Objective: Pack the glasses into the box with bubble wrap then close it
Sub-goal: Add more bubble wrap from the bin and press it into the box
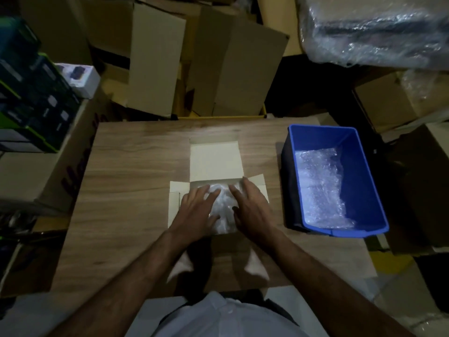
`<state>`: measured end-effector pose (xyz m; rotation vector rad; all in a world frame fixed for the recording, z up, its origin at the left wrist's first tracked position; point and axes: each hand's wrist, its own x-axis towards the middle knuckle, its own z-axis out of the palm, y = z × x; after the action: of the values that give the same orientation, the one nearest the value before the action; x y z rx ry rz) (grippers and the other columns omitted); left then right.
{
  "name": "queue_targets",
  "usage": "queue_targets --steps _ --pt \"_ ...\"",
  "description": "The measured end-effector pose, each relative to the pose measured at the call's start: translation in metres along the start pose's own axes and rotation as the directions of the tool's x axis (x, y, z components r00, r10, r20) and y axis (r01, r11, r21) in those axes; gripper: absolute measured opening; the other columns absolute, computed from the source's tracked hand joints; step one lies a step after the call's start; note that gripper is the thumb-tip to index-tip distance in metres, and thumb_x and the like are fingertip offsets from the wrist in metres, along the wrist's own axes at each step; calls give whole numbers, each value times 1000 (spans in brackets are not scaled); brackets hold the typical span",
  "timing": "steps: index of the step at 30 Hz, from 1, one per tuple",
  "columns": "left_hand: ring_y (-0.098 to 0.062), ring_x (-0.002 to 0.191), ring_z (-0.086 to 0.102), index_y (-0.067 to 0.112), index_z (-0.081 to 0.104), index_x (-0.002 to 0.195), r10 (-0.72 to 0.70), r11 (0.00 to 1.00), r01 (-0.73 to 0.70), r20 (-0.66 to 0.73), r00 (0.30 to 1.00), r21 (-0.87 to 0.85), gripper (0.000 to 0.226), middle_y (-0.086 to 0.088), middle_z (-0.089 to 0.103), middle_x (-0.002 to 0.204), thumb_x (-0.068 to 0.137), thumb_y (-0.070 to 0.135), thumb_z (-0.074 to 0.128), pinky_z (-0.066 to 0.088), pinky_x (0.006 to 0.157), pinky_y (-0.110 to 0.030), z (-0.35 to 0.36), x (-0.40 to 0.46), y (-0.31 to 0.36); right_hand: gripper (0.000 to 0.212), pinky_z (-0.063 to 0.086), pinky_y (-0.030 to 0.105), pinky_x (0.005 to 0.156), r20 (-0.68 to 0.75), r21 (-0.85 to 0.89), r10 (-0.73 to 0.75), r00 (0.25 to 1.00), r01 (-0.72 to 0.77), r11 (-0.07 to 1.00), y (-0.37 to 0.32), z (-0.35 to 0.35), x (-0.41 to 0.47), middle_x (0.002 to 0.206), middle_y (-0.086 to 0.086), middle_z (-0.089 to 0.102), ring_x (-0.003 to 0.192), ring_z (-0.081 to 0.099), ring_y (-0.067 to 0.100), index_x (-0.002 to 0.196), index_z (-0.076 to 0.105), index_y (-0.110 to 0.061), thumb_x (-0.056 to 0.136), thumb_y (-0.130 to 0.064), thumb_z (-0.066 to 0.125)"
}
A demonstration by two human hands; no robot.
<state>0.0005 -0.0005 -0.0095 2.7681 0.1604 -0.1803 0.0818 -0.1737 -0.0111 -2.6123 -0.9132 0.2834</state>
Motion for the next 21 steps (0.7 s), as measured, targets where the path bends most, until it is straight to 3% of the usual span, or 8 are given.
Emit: queue_targets --steps 4,9,14,17,19,21 --pt "-29 142 39 20 41 152 39 999 -41 -105 994 -16 66 -12 40 157 94 47 59 32 114 -46 4 14 42 71 44 52 109 -165 -20 -12 986 9 1000 37 -32 -12 150 33 42 135 47 47 145 51 -8 79 -13 76" --pt "-32 140 40 17 42 151 116 992 -122 -212 970 -16 65 -15 38 157 96 50 55 38 113 -46 16 51 96 59 34 49 118 -289 0 33 957 -35 999 96 -67 -32 159 24 33 146 35 38 151 44 -14 95 -24 58" --pt "-40 140 41 4 48 147 264 958 -286 -374 889 -3 59 -25 40 154 99 36 58 36 114 -50 35 89 156 60 36 47 115 -358 1 94 929 -100 995 169 -82 -53 160 22 33 148 33 37 153 43 -16 96 -30 59" --pt "-40 146 36 4 46 149 327 936 -352 -359 874 -5 59 -25 33 159 101 38 55 31 119 -50 48 112 192 76 36 48 116 -230 28 203 952 -202 979 210 -91 -65 163 21 27 149 30 37 156 37 -19 90 -42 67" --pt "-40 148 33 5 47 149 334 942 -332 -269 904 51 61 -23 30 161 101 42 50 30 119 -50 59 126 207 92 28 44 121 13 26 266 964 -266 964 233 -94 -67 166 20 16 153 19 36 160 28 -22 84 -49 73" --pt "-41 149 30 4 47 148 288 955 -272 -163 943 114 64 -22 26 163 98 44 47 31 117 -53 70 137 215 102 20 38 123 214 -62 245 946 -237 969 249 -94 -61 167 23 9 155 12 36 160 26 -22 79 -52 79"
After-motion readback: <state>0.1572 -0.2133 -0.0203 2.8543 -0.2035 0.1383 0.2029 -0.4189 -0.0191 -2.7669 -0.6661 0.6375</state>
